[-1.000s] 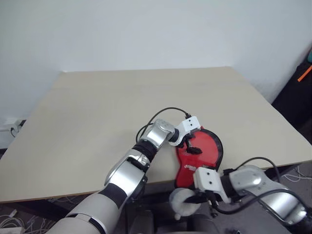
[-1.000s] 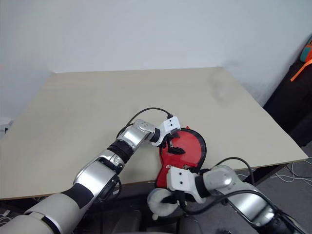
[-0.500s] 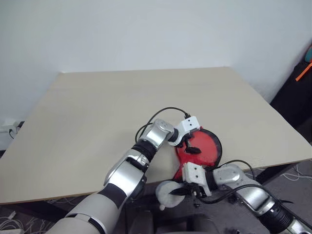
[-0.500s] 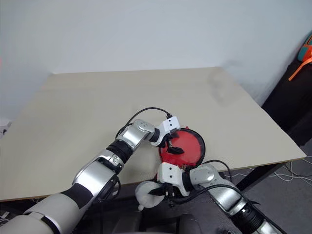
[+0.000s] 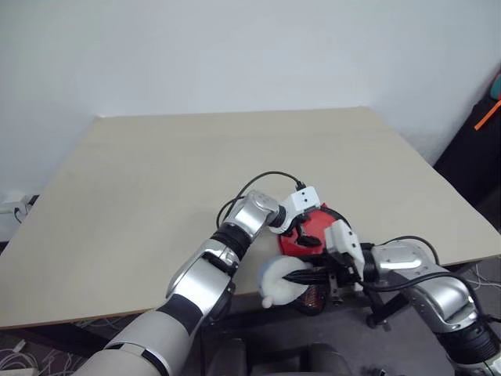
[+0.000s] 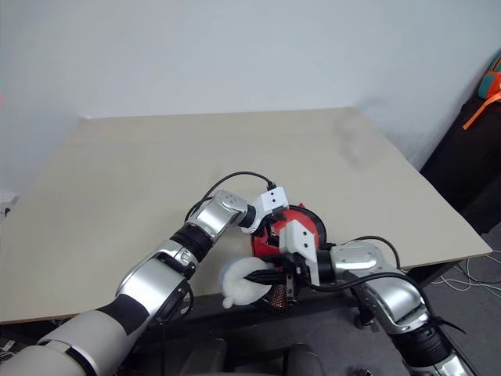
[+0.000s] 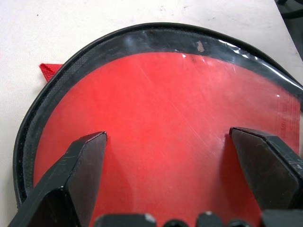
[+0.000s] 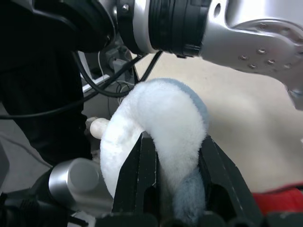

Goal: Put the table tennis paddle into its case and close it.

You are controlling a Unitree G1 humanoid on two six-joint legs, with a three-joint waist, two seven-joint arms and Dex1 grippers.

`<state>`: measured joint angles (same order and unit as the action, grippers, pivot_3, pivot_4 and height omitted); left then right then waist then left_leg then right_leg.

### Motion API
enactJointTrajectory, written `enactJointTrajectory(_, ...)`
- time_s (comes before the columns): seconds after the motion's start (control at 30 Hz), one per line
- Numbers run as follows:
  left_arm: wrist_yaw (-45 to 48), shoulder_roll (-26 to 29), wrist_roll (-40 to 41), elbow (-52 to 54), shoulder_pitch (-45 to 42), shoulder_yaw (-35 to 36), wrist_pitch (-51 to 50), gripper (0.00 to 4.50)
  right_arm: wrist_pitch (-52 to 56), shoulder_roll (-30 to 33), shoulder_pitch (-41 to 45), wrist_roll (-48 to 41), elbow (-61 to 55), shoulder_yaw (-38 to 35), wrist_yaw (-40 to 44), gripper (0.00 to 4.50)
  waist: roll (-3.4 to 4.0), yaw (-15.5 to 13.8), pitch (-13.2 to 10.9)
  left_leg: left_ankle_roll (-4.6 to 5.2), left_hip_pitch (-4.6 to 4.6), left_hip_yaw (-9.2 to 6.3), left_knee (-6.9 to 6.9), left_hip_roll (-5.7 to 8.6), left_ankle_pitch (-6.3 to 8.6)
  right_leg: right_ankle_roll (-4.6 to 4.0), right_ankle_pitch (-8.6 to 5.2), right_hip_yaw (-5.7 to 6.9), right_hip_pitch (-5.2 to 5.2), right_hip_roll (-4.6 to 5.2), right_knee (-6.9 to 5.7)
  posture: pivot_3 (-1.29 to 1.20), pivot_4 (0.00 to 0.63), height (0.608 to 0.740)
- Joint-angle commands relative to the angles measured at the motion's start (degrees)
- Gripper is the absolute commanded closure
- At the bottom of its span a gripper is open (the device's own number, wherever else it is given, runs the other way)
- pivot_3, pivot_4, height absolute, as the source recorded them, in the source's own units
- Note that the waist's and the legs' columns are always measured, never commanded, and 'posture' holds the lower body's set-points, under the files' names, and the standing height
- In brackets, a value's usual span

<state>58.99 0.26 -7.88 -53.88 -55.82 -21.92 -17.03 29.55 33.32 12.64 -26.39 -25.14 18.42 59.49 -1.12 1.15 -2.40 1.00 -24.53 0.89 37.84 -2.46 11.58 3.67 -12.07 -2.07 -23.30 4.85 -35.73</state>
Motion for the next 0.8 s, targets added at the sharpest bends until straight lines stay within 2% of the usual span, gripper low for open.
enactJointTrajectory(0.03, 0.9, -0.2, -1.5, -2.1, 0.8, -1.5, -0.9, 0.05, -1.3, -1.9, 3.2, 4.7, 1.4, 3.1, -2.6, 4.06, 0.00, 0.0, 0.0, 0.00, 0.00, -0.01, 0.00, 0.00, 0.00, 0.00, 0.00, 0.00, 0.00, 0.00, 0.00, 0.00, 0.000, 0.740)
enactJointTrajectory(0.17, 1.0, 0.0, -1.8, -2.0, 1.0, -1.5, -0.8, 0.05, -1.2, -3.3, 4.3, 8.3, 4.3, 5.1, -4.3, 4.06, 0.01, 0.0, 0.0, 0.00, -0.01, 0.00, 0.00, 0.00, 0.00, 0.00, 0.00, 0.00, 0.00, 0.01, 0.00, 0.00, 0.000, 0.740)
enactJointTrajectory(0.27, 1.1, 0.2, -1.9, -1.5, 1.4, -1.6, -0.9, 0.05, 2.5, -2.9, 4.3, 7.0, 4.5, 3.4, -4.9, 4.06, 0.02, 0.0, 0.0, 0.00, -0.01, 0.01, 0.00, 0.00, 0.00, 0.00, 0.00, 0.00, 0.00, 0.01, 0.00, 0.00, 0.000, 0.740)
enactJointTrajectory(0.4, 1.0, 0.5, -2.1, -1.5, 1.6, -1.7, -0.8, 0.05, 6.0, -1.7, 3.8, 1.8, 3.4, -3.4, -5.2, 2.63, 0.02, 0.0, 0.0, 0.00, -0.02, 0.00, 0.00, 0.00, 0.00, 0.00, 0.00, 0.00, 0.01, 0.01, 0.00, 0.00, 0.000, 0.740)
enactJointTrajectory(0.63, 0.7, 0.9, -2.2, -1.7, 1.9, -1.6, -0.5, 0.05, 7.2, 0.0, 2.5, -0.9, 0.0, -8.8, -6.3, 0.13, 0.06, 0.0, 0.0, 0.00, 0.00, 0.00, -0.05, 0.00, 0.00, 0.00, 0.00, 0.00, -0.01, 0.00, 0.01, 0.00, 0.000, 0.740)
enactJointTrajectory(0.8, 0.7, 1.2, -2.2, -1.8, 1.8, -1.5, -0.3, 0.05, 8.3, 0.4, 1.2, -3.3, -1.6, -11.3, -6.9, 0.13, 0.06, 0.0, 0.0, 0.00, -0.01, 0.01, -0.04, 0.00, 0.00, 0.00, 0.00, 0.00, 0.00, 0.01, 0.04, 0.00, 0.000, 0.740)
